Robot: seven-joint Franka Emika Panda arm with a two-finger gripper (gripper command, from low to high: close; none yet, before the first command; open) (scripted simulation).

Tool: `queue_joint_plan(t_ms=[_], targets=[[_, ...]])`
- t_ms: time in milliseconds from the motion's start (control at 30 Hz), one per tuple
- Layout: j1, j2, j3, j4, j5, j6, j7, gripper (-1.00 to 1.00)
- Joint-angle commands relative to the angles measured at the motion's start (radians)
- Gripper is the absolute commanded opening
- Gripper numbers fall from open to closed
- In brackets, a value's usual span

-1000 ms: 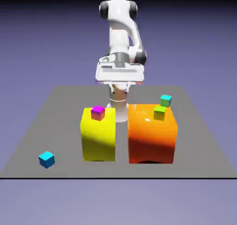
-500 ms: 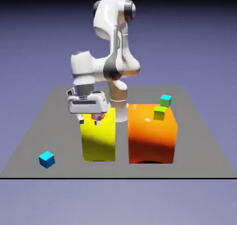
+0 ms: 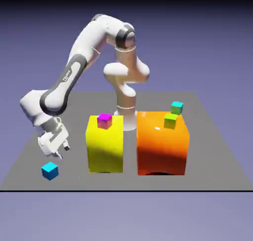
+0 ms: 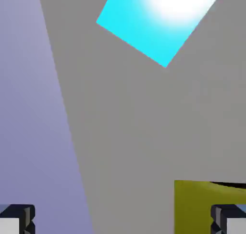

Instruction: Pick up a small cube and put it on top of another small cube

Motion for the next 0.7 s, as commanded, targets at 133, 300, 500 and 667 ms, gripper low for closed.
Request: queue_joint_plan(t_ms=[133, 300, 500, 667], targets=[[-0.052, 0.181, -0.097, 0.114, 0.188, -0.193, 0.068, 0.00], [-0.123, 0.310, -0.148, 0.179, 0.349, -0.354, 0.105, 0.00], [-0.101, 0.386, -0.075, 0.183, 0.438, -0.282, 0.077, -1.00], [-0.141, 0.225, -0.054, 0.200, 0.326, -0.418, 0.062, -1.00]])
